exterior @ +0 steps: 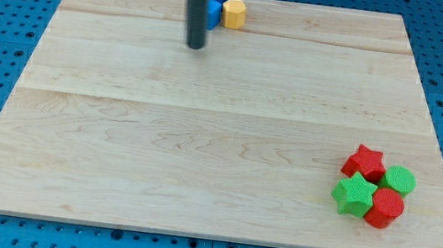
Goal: Push the yellow heart along with the blue triangle a bit right
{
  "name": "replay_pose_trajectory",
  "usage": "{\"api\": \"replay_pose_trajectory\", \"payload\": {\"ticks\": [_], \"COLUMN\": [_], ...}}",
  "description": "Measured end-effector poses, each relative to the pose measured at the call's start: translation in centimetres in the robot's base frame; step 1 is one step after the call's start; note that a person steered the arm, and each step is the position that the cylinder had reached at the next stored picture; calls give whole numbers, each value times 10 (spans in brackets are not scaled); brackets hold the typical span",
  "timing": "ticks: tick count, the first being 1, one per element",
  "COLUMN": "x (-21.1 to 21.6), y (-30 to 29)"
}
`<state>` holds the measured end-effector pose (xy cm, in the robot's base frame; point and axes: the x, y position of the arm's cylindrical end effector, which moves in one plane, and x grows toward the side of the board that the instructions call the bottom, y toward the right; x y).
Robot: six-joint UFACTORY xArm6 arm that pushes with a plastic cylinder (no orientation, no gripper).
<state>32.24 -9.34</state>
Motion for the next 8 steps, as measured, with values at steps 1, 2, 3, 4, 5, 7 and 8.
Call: {"api": "replay_pose_trajectory", "payload": {"ticks": [1, 2, 3, 4, 5, 7, 8], "x": [-19, -60, -124, -131, -131, -130, -131], "y": [-101, -175, -205, -200, -145, -83, -63]}}
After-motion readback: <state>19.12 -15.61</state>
